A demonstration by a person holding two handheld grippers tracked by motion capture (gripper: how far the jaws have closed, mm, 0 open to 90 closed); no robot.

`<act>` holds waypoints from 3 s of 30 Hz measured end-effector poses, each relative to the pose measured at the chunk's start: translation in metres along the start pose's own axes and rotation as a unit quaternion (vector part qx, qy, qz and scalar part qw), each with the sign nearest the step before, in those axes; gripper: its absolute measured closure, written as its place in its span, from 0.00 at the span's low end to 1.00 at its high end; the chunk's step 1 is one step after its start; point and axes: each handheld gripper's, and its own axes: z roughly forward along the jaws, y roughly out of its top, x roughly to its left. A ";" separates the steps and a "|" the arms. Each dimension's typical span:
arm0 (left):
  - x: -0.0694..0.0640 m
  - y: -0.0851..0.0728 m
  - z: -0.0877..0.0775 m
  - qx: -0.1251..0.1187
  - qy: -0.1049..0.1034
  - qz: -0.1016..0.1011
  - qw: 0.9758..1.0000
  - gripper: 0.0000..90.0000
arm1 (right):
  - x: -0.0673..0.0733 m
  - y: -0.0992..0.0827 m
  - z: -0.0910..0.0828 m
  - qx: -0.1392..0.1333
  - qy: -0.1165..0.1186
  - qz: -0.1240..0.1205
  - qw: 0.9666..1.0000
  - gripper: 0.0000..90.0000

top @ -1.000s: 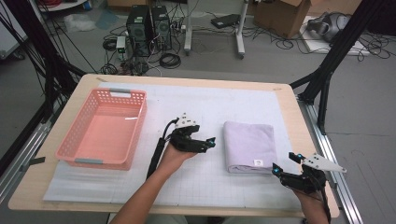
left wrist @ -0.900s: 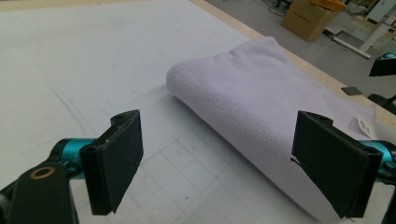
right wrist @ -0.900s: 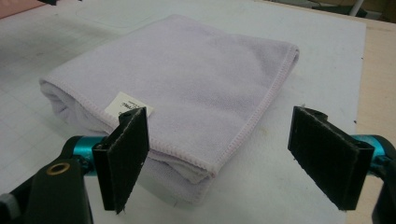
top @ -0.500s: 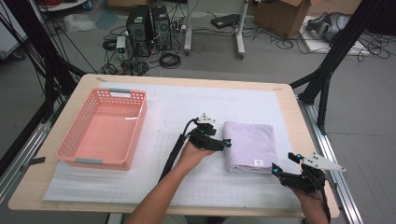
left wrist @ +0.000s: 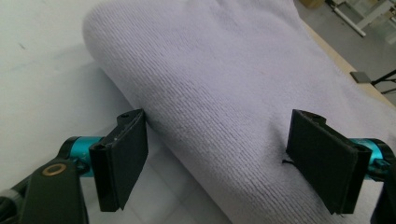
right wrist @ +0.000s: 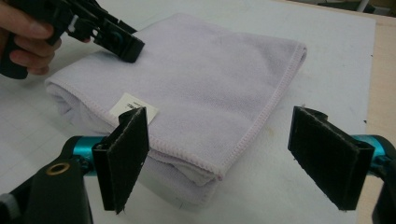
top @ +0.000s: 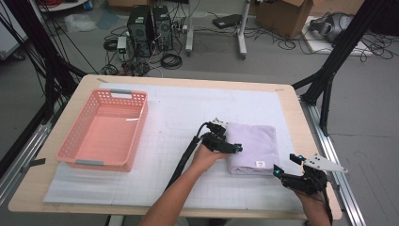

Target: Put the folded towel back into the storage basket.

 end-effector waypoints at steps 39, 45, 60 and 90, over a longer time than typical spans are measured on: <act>0.033 -0.009 -0.064 -0.071 -0.086 0.051 0.992 0.80 | 0.003 0.000 0.003 0.000 0.007 0.002 1.000 0.21; 0.043 -0.020 -0.081 -0.088 -0.082 0.055 0.991 0.80 | 0.003 0.001 0.003 -0.001 0.007 0.005 1.000 0.22; 0.047 -0.023 -0.123 -0.125 -0.060 0.126 0.982 0.80 | 0.005 0.002 0.006 0.001 0.011 -0.001 1.000 0.21; 0.058 0.000 -0.233 -0.230 -0.033 0.201 0.952 0.81 | 0.010 0.009 0.010 -0.010 0.021 -0.004 1.000 0.21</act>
